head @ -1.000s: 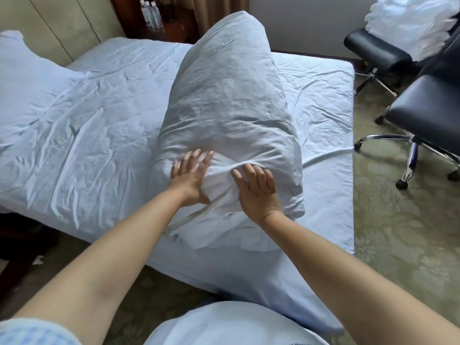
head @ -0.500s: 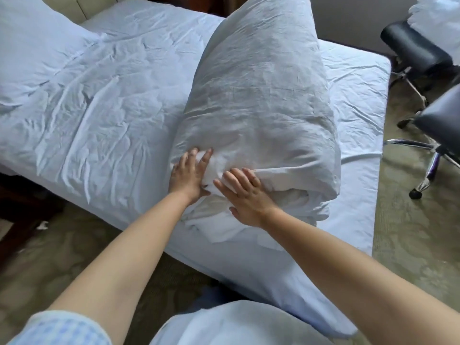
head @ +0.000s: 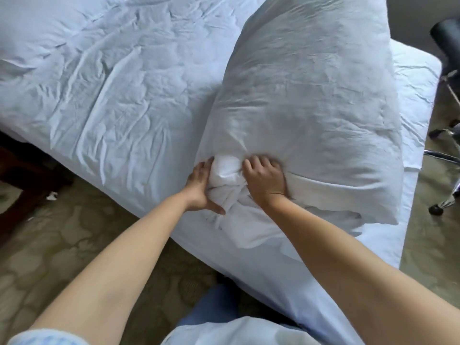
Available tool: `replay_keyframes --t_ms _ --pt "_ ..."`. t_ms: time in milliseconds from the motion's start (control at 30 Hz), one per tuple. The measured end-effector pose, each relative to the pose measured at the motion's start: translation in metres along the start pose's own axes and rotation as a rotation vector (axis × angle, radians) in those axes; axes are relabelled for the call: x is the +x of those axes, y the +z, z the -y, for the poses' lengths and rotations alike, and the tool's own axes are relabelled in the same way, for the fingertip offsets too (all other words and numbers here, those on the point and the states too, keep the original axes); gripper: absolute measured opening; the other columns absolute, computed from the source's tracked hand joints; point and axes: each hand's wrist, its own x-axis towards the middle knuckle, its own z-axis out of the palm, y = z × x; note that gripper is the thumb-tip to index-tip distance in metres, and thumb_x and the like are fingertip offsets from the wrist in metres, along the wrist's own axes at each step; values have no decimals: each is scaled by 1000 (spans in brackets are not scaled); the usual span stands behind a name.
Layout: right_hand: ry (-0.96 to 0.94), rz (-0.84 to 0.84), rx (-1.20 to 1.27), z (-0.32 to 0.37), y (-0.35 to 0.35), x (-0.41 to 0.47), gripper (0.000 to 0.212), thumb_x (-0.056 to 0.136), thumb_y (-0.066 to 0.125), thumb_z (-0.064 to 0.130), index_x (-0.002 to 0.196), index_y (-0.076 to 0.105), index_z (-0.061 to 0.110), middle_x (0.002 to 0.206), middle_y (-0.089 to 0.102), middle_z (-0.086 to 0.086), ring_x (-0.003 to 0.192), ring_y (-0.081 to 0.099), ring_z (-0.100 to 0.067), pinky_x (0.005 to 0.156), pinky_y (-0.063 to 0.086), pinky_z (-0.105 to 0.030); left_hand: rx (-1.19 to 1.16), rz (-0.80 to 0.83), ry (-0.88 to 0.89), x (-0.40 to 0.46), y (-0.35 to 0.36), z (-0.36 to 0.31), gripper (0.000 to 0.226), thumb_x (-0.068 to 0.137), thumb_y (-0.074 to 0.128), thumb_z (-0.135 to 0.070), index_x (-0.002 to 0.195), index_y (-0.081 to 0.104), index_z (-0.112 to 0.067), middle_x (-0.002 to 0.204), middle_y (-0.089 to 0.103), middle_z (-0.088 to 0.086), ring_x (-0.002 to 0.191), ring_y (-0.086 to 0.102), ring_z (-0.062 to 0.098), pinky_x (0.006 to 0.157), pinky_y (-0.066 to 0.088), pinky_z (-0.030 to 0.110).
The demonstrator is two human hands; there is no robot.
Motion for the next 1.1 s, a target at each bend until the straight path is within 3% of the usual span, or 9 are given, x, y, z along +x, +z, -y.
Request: replay_keyframes --t_ms 67,167,300,467,633,767,900,1000,1100 --pt "87 33 73 0 -3 12 14 63 44 12 57 54 20 57 56 0 52 56 -24 50 38 -24 70 5 29 0 5 -4 154 46 91 -48 146 -25 -30 156 -17 2 146 -2 29 117 18 48" --pt "162 47 157 1 -6 22 15 61 39 17 55 52 19 54 56 0 48 55 -24 47 37 -22 101 -179 -15 2 5 -8 137 58 86 -44 149 -17 -32 156 -13 2 141 17 31 111 32 45" --pt "241 -15 216 -1 -16 32 18 65 39 21 56 54 17 53 54 0 47 55 -24 44 34 -20 -7 -480 -17 13 -9 -21 87 81 67 -35 151 16 -24 149 18 9 106 55 37 81 47 42" --pt "284 -124 110 -23 -28 44 18 66 38 17 61 55 17 57 54 0 51 55 -24 44 33 -22 -21 -609 -36 35 -19 -50 47 85 62 -27 123 46 -4 125 47 15 85 60 44 65 44 44" --pt "236 -51 48 -18 -17 20 14 73 45 19 62 54 19 61 55 -1 56 57 -25 49 39 -27 -61 -295 -50 44 -20 -33 52 78 64 -31 125 45 -17 134 45 12 108 55 38 87 47 44" --pt "243 77 91 10 -18 12 5 68 57 22 65 55 19 66 56 -2 62 57 -26 59 34 -32 -3 -11 -33 23 -14 3 123 55 89 -36 148 12 -16 146 20 11 134 31 26 109 34 35" --pt "133 168 67 28 -17 20 52 40 78 22 83 49 17 80 56 -4 76 48 -26 68 26 -34 -16 -61 -55 17 -6 8 146 50 89 -48 148 -17 -30 149 9 3 137 27 25 110 34 39" --pt "68 168 27 26 -16 31 47 42 83 21 77 53 17 73 57 -3 70 50 -24 65 31 -32 -83 -243 -124 26 -9 2 103 69 74 -50 148 9 -36 143 33 3 120 50 29 92 48 45" --pt "40 121 8 24 -17 31 32 44 80 13 63 55 18 61 54 0 57 53 -23 55 36 -28 100 -454 -126 32 -18 -2 34 88 51 -29 121 48 -19 121 59 8 99 61 36 76 48 38"
